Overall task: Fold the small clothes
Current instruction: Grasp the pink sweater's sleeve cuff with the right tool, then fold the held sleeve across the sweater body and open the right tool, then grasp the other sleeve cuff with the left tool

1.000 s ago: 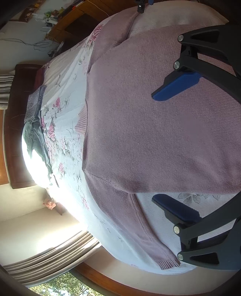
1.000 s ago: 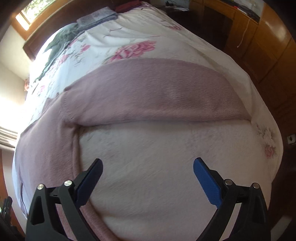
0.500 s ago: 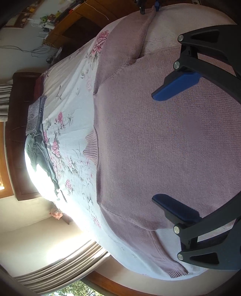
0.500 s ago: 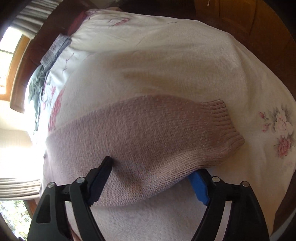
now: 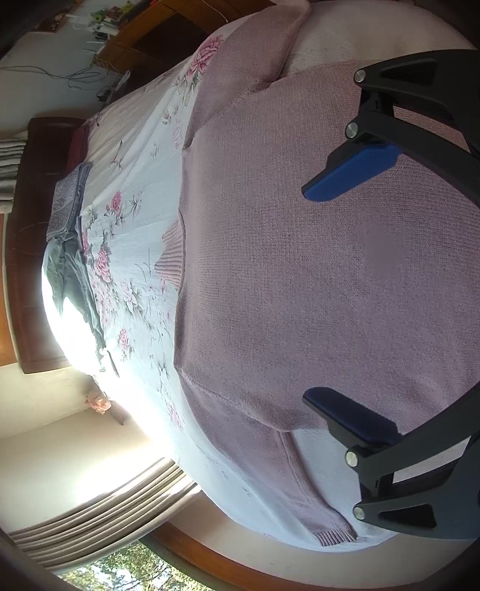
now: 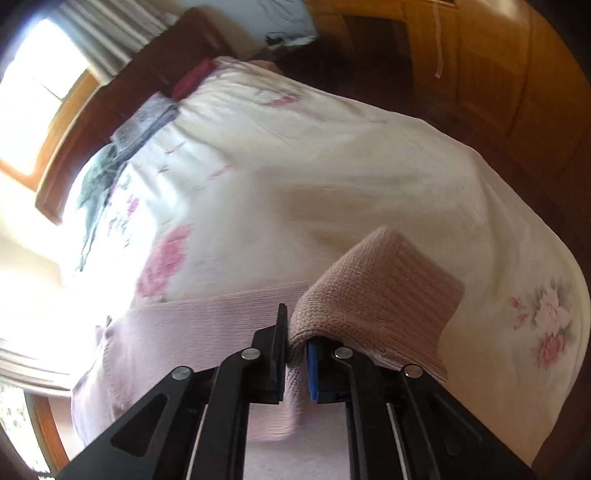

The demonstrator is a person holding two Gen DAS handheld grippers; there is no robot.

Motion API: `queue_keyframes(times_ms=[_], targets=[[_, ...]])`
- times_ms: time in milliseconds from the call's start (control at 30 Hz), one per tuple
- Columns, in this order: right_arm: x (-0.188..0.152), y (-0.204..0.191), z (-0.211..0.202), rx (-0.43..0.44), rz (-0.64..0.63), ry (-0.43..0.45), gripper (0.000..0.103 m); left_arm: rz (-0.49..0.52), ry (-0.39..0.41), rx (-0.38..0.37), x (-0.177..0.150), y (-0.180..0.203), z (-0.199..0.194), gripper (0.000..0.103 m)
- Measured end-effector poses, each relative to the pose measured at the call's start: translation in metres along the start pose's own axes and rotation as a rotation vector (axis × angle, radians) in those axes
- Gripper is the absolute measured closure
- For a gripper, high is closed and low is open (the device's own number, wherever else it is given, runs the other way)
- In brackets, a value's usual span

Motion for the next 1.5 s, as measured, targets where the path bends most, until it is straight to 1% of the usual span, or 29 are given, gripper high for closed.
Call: queue_keyframes(times_ms=[67,167,333,400,467,567,633,700,733,767,800,833,867,933,1000,1033,1067,1167,1233,1300,1367,1433,1500], targets=[[-0.006,-0.049,-0.003,0.040,-0.108,0.008,0.095,-0.006,-0.003,0.007,0.002,-0.009,0.005,0.003],[-0.025,-0.126,-0.001,0.109,-0.256,0.001,0.095,-0.018,-0.012,0.004,0.006,-0.022,0.010,0.003],[-0.076,-0.238,0.015,0.196,-0.481,-0.047,0.095,-0.035,-0.012,-0.005,0.009,-0.042,0.013,0.003],[-0.100,-0.269,0.027,0.212,-0.538,-0.077,0.095,-0.043,-0.010,-0.008,0.009,-0.050,0.013,0.003],[-0.124,-0.292,0.037,0.233,-0.567,-0.107,0.095,-0.051,-0.010,-0.010,0.009,-0.057,0.013,0.003],[-0.149,-0.319,0.047,0.278,-0.600,-0.135,0.095,-0.062,-0.009,-0.013,0.009,-0.066,0.013,0.003],[-0.169,-0.331,0.059,0.276,-0.649,-0.183,0.093,-0.070,-0.014,-0.019,0.009,-0.070,0.015,0.003],[-0.195,-0.334,0.067,0.254,-0.707,-0.228,0.087,-0.076,-0.021,-0.026,0.010,-0.072,0.017,0.003],[-0.206,-0.334,0.070,0.249,-0.736,-0.257,0.078,-0.077,-0.023,-0.030,0.010,-0.071,0.018,0.003],[-0.216,-0.332,0.069,0.251,-0.758,-0.265,0.068,-0.077,-0.023,-0.035,0.011,-0.071,0.019,0.003],[-0.222,-0.330,0.064,0.256,-0.781,-0.250,0.063,-0.077,-0.024,-0.040,0.011,-0.070,0.020,0.003],[-0.228,-0.328,0.058,0.263,-0.804,-0.242,0.055,-0.076,-0.025,-0.046,0.011,-0.068,0.021,0.003],[-0.231,-0.324,0.052,0.268,-0.818,-0.239,0.053,-0.073,-0.028,-0.055,0.012,-0.065,0.022,0.003],[-0.237,-0.313,0.038,0.284,-0.824,-0.238,0.053,-0.063,-0.030,-0.074,0.015,-0.057,0.023,0.003],[-0.238,-0.294,0.026,0.315,-0.795,-0.260,0.053,-0.046,-0.032,-0.097,0.019,-0.043,0.024,0.003],[-0.237,-0.282,0.020,0.317,-0.779,-0.255,0.053,-0.034,-0.032,-0.113,0.022,-0.035,0.025,0.003],[-0.234,-0.269,0.015,0.309,-0.766,-0.247,0.053,-0.021,-0.033,-0.130,0.025,-0.025,0.025,0.003],[-0.219,-0.227,0.006,0.241,-0.712,-0.218,0.053,0.024,-0.044,-0.196,0.035,0.015,0.027,0.003],[-0.206,-0.200,0.003,0.196,-0.662,-0.198,0.053,0.062,-0.060,-0.244,0.038,0.050,0.031,0.003],[-0.194,-0.178,0.000,0.174,-0.610,-0.186,0.053,0.104,-0.081,-0.273,0.039,0.086,0.037,0.003],[-0.186,-0.162,-0.004,0.165,-0.567,-0.177,0.053,0.149,-0.113,-0.263,0.039,0.119,0.051,0.003],[-0.181,-0.149,-0.009,0.161,-0.547,-0.164,0.053,0.180,-0.143,-0.224,0.039,0.142,0.069,0.003],[-0.178,-0.139,-0.014,0.154,-0.535,-0.153,0.052,0.190,-0.166,-0.182,0.040,0.156,0.084,0.008]])
Point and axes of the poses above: each gripper's, at about its wrist camera, not at the fingertips, and z roughly the way its jaws point, y to its right, x to its top, the point moved 5 cm from there along z, roughly the way its jaws point, and after that the axes turned 1 degree about -z, right-handed, at the moved point
